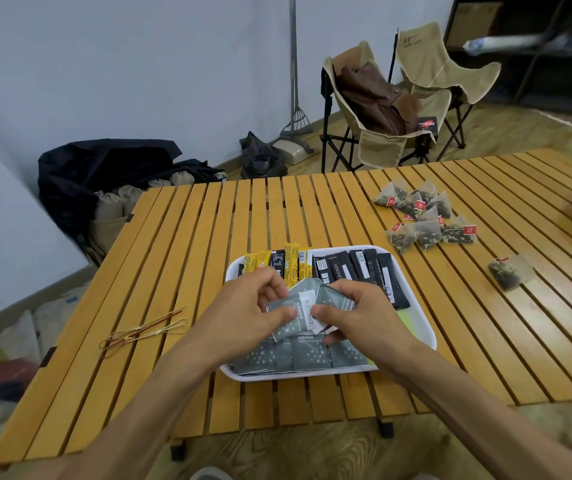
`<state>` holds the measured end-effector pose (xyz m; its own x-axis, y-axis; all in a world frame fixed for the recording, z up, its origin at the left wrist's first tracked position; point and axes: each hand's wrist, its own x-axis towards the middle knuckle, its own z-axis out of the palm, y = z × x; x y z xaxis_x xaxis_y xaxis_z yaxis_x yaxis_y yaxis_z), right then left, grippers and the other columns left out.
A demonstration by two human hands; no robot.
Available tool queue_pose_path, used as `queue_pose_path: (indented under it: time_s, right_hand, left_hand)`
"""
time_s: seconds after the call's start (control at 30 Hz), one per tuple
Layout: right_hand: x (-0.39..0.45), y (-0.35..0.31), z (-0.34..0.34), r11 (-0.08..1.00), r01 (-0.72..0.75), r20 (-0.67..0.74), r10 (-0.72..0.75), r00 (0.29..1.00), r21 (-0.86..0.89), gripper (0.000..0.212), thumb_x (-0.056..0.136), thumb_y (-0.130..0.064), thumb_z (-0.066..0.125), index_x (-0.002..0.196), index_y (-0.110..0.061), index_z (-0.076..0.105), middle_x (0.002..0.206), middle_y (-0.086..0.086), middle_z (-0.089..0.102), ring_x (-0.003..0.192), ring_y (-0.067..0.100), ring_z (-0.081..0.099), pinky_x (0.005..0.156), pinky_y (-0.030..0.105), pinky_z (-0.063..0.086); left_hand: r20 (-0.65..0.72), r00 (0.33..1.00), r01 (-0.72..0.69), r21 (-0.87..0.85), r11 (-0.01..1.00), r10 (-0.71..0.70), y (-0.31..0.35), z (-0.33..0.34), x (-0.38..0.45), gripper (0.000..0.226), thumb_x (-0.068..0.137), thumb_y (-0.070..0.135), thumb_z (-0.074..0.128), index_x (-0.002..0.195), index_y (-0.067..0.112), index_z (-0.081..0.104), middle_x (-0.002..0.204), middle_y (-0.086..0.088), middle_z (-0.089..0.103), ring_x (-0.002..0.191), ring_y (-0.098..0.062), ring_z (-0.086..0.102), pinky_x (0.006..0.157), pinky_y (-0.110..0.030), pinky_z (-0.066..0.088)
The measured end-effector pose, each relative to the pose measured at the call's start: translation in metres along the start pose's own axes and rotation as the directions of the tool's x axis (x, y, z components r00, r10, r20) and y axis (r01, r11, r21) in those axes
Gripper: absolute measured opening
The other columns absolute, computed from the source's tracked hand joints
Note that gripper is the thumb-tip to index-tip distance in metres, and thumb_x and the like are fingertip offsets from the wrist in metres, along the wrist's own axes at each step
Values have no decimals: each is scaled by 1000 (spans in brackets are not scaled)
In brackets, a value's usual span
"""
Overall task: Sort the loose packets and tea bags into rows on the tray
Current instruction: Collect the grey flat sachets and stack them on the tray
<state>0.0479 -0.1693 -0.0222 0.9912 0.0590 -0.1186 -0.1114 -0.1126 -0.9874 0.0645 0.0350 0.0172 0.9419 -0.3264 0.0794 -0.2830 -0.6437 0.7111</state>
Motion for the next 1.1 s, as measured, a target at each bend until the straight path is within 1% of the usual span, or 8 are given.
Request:
queue_pose_path:
  time_s: [0.1,0.2,0.3,0.4,0.5,0.67,0.83,1.1]
  right_hand:
    - [-1,1,3,1000,12,-6,-12,1000,-1,5,89,-14,76,92,-11,75,84,10,75,69,24,74,61,37,63]
    - [2,2,1,1000,-10,-40,10,999,3,4,90,-15,74,93,-13,74,85,6,76,71,29,75,66,47,64]
    - [4,2,-4,999,-39,-52,41,998,38,5,91,-14,73,96,-14,74,91,9,77,77,36,75,70,51,64]
    - [3,3,-6,997,-57,-42,59,997,53,6,92,-13,72,97,-11,74,91,10,77,78,35,75,69,49,64]
    - [2,4,-8,997,-71,-34,72,997,32,5,91,-13,72,96,-11,74,88,8,77,74,29,75,66,44,64]
    - [1,3,-11,997,-74,-33,75,997,28,2,90,-11,73,92,-11,74,86,10,76,70,20,72,57,29,59]
    - [2,3,-11,996,-83,-37,82,996,-30,5,90,-15,73,94,-12,73,87,10,76,74,34,72,57,32,59]
    - [-2,-1,-9,988,-114,-3,114,993,-100,21,86,-13,77,99,-7,62,97,11,72,67,26,70,54,27,56]
  left_hand:
    - [28,1000,14,38,999,-15,1,2,0,12,85,30,75,79,29,65,70,9,67,66,-5,61,57,-22,47]
    - [78,990,119,33,992,-122,-3,-6,-4,12,86,28,74,74,27,71,70,10,68,62,2,59,58,-18,41]
    - [112,966,246,-104,964,-235,-5,-14,-10,9,86,21,74,77,20,75,73,-4,71,69,-11,65,66,-29,51]
    - [135,937,344,-177,922,-323,-3,-15,-12,5,86,10,72,84,14,69,70,-8,72,65,-16,69,70,-33,55]
    - [167,915,385,-91,919,-367,-5,-10,-15,19,84,8,72,94,17,59,71,-5,72,64,-15,69,60,-32,55]
    - [123,954,249,186,951,-274,-11,-1,-20,37,83,16,68,103,40,48,74,4,69,69,-7,64,62,-29,51]
    - [31,981,161,420,893,-191,-11,9,-21,26,80,28,65,96,38,47,71,9,62,69,-6,58,54,-30,46]
    - [23,982,157,436,886,-185,-17,11,-18,25,83,39,70,96,36,49,74,11,62,71,-5,58,61,-32,52]
